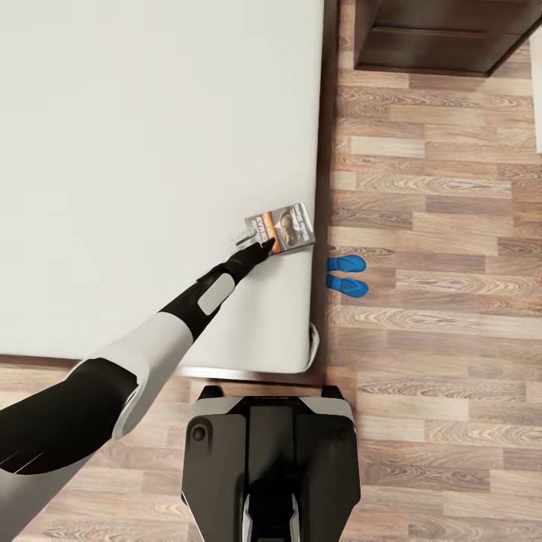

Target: In the bedroom, move the book from the bed onto either nightstand, and place the two sandals side by side next to the bed.

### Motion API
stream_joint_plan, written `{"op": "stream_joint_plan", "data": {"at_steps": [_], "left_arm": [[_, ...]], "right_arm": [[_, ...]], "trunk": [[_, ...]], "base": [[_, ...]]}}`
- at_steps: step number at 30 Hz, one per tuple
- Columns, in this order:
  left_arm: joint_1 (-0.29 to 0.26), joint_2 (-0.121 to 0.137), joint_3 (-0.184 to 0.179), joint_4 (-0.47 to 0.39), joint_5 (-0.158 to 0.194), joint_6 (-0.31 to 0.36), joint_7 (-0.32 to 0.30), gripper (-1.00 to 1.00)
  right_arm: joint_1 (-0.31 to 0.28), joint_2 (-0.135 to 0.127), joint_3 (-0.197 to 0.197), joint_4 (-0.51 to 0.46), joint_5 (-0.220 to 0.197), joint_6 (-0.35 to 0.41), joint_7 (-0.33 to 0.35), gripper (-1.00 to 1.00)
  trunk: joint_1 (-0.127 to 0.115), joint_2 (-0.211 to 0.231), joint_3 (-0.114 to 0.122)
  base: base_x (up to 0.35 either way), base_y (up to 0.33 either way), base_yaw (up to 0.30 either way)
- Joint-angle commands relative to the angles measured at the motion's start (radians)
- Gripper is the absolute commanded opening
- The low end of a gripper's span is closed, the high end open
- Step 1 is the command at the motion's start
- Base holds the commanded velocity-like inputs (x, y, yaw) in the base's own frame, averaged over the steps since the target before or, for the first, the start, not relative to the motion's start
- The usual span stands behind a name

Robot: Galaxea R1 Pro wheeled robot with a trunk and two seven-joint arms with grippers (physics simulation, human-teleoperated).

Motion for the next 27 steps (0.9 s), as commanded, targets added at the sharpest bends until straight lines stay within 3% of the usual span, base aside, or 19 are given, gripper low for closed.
{"op": "stream_joint_plan", "data": {"at_steps": [1, 27], "left_arm": [[0.0, 0.0, -0.007, 0.002, 0.014, 0.004, 0.0, 1.0], [0.0, 0.0, -0.008, 0.0, 0.014, 0.004, 0.0, 1.0]], "right_arm": [[-0.001, 0.0, -0.008, 0.002, 0.01, -0.004, -0.003, 1.0], [-0.001, 0.0, -0.009, 0.002, 0.01, -0.004, -0.002, 1.0]], "trunk": [[0.001, -0.001, -0.001], [0.001, -0.001, -0.001]], "base": [[-0.089, -0.066, 0.0], [-0.011, -0.047, 0.0]]}}
